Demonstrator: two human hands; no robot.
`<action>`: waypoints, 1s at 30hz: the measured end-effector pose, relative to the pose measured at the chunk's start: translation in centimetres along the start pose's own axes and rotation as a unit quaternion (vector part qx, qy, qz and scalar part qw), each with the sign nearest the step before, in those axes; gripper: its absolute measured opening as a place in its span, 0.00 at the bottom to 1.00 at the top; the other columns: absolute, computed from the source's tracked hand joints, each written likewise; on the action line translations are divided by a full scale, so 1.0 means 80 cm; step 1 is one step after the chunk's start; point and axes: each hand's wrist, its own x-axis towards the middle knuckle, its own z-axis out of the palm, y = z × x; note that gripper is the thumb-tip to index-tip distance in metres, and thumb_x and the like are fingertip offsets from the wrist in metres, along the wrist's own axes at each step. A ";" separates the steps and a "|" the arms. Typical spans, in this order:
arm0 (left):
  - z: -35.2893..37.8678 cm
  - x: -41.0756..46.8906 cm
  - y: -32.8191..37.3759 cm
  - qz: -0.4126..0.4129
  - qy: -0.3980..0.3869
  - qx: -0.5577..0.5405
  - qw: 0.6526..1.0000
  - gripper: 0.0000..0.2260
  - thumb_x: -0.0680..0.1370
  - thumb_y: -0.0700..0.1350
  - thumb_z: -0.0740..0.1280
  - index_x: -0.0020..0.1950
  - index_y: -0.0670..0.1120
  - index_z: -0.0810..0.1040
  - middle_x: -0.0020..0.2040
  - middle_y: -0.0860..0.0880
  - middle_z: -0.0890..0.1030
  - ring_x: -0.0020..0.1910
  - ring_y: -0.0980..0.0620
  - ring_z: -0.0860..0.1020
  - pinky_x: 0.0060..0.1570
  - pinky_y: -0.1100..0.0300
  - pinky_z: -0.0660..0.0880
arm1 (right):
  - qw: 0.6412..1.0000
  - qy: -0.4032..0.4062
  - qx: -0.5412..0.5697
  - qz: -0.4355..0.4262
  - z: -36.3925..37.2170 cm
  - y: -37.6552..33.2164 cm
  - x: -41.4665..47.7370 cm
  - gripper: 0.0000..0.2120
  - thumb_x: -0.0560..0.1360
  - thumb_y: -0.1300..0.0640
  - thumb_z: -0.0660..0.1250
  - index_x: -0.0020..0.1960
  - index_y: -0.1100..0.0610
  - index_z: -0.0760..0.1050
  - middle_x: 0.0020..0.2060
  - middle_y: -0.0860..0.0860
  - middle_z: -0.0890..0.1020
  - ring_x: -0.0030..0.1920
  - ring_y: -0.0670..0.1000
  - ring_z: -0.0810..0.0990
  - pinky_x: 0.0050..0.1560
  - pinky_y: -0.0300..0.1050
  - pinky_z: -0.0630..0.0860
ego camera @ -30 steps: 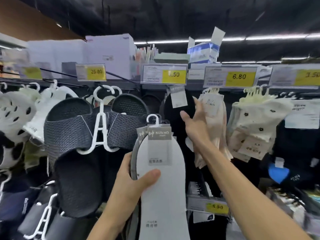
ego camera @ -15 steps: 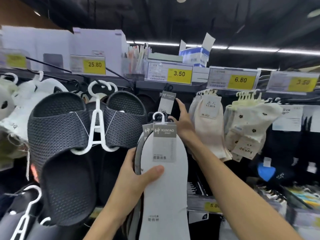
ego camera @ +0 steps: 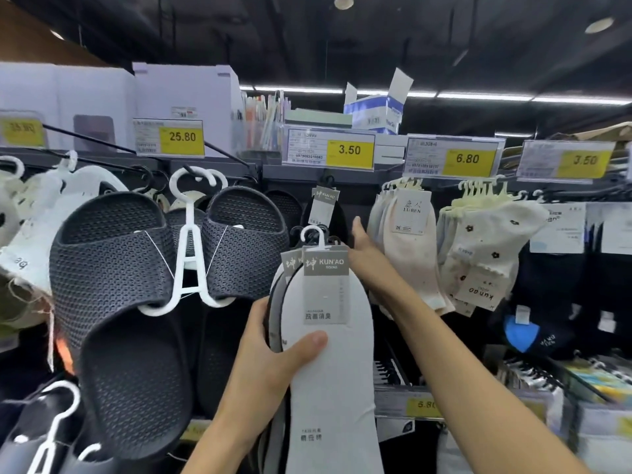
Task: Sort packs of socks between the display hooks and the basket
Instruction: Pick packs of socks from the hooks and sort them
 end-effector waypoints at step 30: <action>-0.002 0.009 -0.002 0.068 0.039 0.056 0.995 0.15 0.67 0.61 0.73 0.53 0.63 0.78 0.51 0.54 0.86 0.49 0.56 0.85 0.41 0.64 0.80 | 0.947 0.116 0.282 -0.099 -0.062 0.013 -0.101 0.13 0.76 0.63 0.70 0.56 0.49 0.81 0.51 0.49 0.86 0.48 0.50 0.86 0.42 0.43 0.82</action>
